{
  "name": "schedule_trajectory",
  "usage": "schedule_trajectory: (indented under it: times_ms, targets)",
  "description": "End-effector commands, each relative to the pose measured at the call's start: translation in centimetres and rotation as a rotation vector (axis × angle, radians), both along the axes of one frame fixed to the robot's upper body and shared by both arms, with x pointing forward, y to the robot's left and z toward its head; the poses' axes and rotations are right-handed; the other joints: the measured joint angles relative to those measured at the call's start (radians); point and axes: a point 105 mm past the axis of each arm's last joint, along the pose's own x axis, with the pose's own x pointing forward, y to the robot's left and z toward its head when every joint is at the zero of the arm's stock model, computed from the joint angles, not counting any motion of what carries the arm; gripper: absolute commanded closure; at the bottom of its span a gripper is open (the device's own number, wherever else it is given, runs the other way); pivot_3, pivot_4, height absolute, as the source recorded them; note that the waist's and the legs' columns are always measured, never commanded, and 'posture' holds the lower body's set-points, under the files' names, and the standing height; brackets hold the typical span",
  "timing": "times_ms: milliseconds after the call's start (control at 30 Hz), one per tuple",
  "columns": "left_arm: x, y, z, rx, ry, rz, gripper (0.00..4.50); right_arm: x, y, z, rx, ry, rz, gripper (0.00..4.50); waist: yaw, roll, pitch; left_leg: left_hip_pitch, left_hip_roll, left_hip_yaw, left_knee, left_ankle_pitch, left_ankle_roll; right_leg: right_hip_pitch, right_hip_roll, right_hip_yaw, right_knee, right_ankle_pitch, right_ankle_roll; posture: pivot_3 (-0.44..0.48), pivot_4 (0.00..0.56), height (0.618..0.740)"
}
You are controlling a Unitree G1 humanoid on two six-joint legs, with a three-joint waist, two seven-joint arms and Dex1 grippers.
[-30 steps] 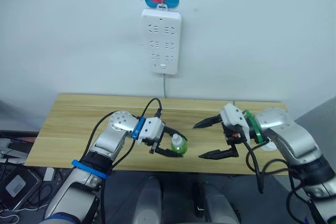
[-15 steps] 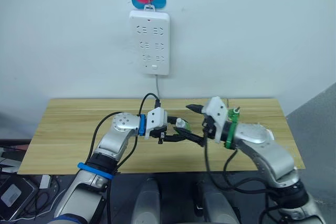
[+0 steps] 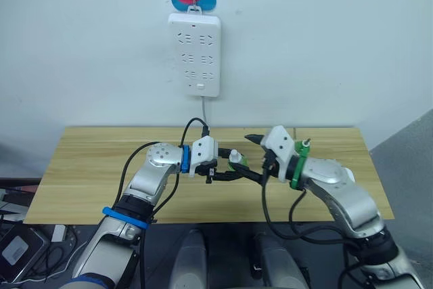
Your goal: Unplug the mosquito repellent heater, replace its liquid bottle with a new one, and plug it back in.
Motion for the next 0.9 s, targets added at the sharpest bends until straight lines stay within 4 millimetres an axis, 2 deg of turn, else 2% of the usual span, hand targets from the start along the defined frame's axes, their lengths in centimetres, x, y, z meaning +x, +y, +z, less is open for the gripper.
schedule_trajectory:
  times_ms: [33, 133, 233, 400, 533, 700, 900]
  targets:
    - [-0.1, 0.2, 0.9, -0.02, -0.033, -0.012, 2.21, -1.5, -2.0, 2.1, 0.0, -0.033, 0.023, 0.04, 0.001, 0.0, 0.0, 0.0, 0.0, 0.0, 0.0, 0.0, 0.0, 0.0, 0.0, 0.0, 0.0, 0.0, 0.0, 0.166, 0.22, 0.74]
    - [-0.2, 0.3, 0.8, -0.015, -0.031, -0.019, 2.21, -2.8, -1.8, 2.2, 0.006, 0.006, 0.083, 0.04, -0.006, 0.0, 0.0, 0.0, 0.0, 0.0, 0.0, 0.0, 0.0, 0.0, 0.0, 0.0, 0.0, 0.0, 0.0, 0.161, 0.214, 0.74]
    - [-0.2, 0.3, 0.7, -0.01, -0.031, -0.022, 2.21, -3.0, -0.6, 2.2, 0.021, 0.019, 0.124, 0.04, -0.016, 0.0, 0.0, 0.001, 0.0, 0.0, 0.0, 0.0, 0.0, 0.0, 0.0, 0.0, 0.001, 0.0, 0.0, 0.159, 0.213, 0.74]
    - [-0.3, -0.2, 0.9, -0.013, -0.036, -0.04, 2.21, -1.6, 2.4, 1.8, 0.037, -0.008, 0.144, 0.04, -0.018, 0.0, 0.0, 0.001, 0.0, 0.0, 0.001, 0.0, 0.0, 0.0, 0.001, 0.0, 0.003, 0.0, 0.0, 0.157, 0.208, 0.74]
    - [-0.5, -0.5, 1.0, -0.017, -0.034, -0.05, 2.21, 0.2, 3.3, 1.2, 0.014, -0.045, 0.115, 0.04, -0.012, 0.0, -0.001, 0.001, -0.001, 0.0, 0.001, 0.0, 0.0, 0.0, 0.0, 0.0, 0.002, 0.0, 0.0, 0.161, 0.202, 0.74]
    - [-0.9, -0.3, 0.7, -0.012, -0.026, -0.05, 2.21, 1.2, 2.3, 1.1, -0.012, -0.067, 0.086, 0.04, -0.01, 0.0, -0.001, 0.0, -0.001, 0.0, 0.001, 0.0, 0.0, 0.0, -0.001, 0.0, 0.0, 0.001, 0.001, 0.168, 0.204, 0.74]
    - [-1.0, 0.0, 0.6, -0.01, -0.018, -0.039, 2.21, -0.1, -1.3, 2.7, -0.039, -0.065, 0.089, 0.04, -0.008, 0.0, -0.001, 0.0, -0.001, -0.001, 0.001, 0.0, 0.0, 0.0, -0.001, 0.0, 0.001, 0.001, 0.001, 0.169, 0.207, 0.74]
